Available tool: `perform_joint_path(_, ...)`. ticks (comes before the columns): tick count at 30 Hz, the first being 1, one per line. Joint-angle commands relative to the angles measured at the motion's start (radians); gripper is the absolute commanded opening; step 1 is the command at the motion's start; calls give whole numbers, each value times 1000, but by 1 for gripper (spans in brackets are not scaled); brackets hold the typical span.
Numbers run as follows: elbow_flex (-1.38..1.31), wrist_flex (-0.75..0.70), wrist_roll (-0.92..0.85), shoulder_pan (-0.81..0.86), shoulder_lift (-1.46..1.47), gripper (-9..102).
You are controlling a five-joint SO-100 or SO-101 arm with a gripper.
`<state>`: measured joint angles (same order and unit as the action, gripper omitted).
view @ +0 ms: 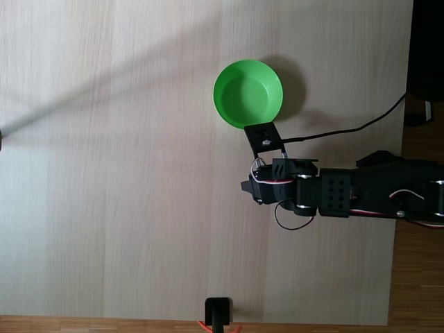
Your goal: Grasp a green pompom and put it in the green bowl.
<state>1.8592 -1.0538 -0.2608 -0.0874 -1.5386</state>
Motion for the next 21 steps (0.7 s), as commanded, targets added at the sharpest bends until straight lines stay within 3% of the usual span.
perform_joint_path(1, -44, 6, -5, -8, 6, 15)
perform_joint_path(21, -41, 0, -3, 5, 129, 15)
